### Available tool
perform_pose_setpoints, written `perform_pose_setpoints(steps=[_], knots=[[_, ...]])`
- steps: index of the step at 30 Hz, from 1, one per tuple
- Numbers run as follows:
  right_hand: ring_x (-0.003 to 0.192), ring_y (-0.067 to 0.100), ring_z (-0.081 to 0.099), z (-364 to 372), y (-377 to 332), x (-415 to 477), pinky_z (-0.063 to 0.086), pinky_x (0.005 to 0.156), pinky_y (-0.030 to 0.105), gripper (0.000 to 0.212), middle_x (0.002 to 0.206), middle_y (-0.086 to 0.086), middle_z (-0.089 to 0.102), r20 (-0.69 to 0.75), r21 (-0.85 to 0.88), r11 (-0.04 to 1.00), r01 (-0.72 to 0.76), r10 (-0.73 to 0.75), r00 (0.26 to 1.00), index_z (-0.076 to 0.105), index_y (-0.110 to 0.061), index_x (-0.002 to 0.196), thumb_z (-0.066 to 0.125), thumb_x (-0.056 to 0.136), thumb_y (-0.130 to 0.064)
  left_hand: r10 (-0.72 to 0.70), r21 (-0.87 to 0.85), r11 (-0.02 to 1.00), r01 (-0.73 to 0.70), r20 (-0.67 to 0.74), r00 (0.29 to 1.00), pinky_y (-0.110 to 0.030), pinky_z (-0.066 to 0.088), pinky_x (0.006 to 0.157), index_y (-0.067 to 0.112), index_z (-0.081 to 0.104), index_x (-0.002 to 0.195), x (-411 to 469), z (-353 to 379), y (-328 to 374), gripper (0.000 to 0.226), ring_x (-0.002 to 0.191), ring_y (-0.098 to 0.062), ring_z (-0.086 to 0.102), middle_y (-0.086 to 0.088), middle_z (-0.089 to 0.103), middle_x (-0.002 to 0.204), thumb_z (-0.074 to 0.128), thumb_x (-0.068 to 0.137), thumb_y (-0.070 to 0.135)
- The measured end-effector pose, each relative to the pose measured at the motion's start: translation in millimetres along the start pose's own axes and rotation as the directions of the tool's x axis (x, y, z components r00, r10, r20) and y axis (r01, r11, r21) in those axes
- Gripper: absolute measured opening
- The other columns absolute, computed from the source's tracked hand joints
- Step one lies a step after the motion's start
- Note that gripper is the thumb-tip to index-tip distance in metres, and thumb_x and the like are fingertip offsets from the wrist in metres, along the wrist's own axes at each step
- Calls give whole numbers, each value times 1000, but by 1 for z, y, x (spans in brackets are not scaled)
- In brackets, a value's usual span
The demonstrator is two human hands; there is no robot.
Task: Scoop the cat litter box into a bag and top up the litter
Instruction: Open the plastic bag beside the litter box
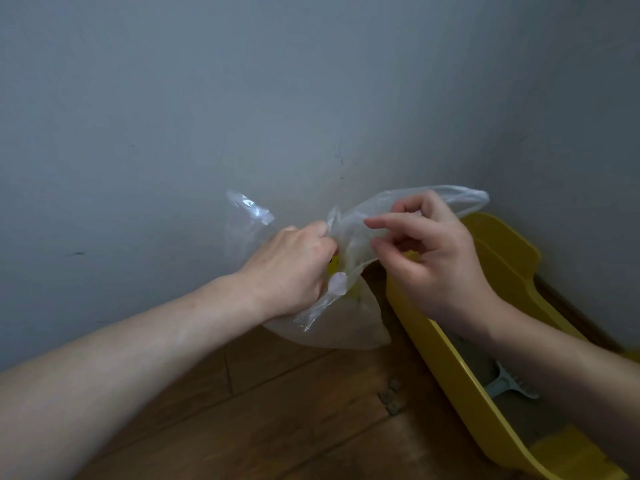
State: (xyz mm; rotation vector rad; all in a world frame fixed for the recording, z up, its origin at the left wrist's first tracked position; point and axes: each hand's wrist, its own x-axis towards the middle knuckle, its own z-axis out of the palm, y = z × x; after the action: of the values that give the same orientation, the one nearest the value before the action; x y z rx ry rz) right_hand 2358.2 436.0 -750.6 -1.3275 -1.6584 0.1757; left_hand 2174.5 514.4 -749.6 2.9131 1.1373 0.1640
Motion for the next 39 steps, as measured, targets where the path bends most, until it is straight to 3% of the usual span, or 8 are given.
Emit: perform_pose_setpoints(steps=[7,10,15,23,27,32,36,39], knots=[[83,6,67,13,-16,6,51,72,15,12,90,-3,70,131,166,983,-83,62,989,71,-14,101,64,92,-7,38,71,997,-44,78,996,-31,36,66,31,52,130,0,-1,8,45,102,-27,61,8,52,128,48,86,39],[78,5,63,15,-8,7,47,65,15,12,85,-6,69,210,96,973,-211,187,959,64,-17,92,56,94,-8,46,47,998,-48,50,998,-30,32,62,33,61,120,0,-2,9,45,94,-23,62,10,55,112,42,84,53],[81,12,64,11,14,5,52,70,40,18,87,-6,70,368,-152,968,-199,242,898,66,-21,93,50,95,-13,64,14,998,-64,-12,998,-28,19,51,35,64,114,0,5,8,42,70,-15,44,10,36,83,58,80,59],[65,6,68,14,42,-4,60,74,36,33,104,-14,70,474,-226,938,-262,341,812,63,-30,129,61,96,-30,86,20,996,-85,-55,995,-27,30,66,31,58,126,3,9,-1,74,76,-11,38,11,34,90,69,63,67],[78,12,59,24,57,-9,50,68,36,29,90,-4,68,513,-298,954,26,138,847,74,-27,113,67,89,-41,92,-14,996,-92,-27,995,-26,28,76,29,55,129,4,17,-7,83,85,-7,33,11,31,95,66,57,70],[93,16,47,32,65,-15,40,74,34,24,101,-3,54,691,-303,857,416,-104,716,73,-28,96,61,88,-47,88,4,996,-88,9,996,-25,24,78,29,51,134,4,21,-12,95,88,-3,25,12,29,96,68,54,77],[111,19,46,40,65,-15,43,86,37,20,121,-8,57,726,-254,826,504,-181,663,72,-26,86,56,92,-35,58,6,998,-58,37,998,-24,25,79,30,46,138,2,26,-15,98,86,-4,23,14,27,97,71,55,76],[102,19,46,48,66,-18,43,82,39,19,103,-8,64,724,-242,817,523,-206,658,65,-23,90,49,94,-33,16,1,1000,-16,55,998,-25,28,82,30,43,140,2,28,-20,101,90,-8,33,13,26,99,71,55,76]])
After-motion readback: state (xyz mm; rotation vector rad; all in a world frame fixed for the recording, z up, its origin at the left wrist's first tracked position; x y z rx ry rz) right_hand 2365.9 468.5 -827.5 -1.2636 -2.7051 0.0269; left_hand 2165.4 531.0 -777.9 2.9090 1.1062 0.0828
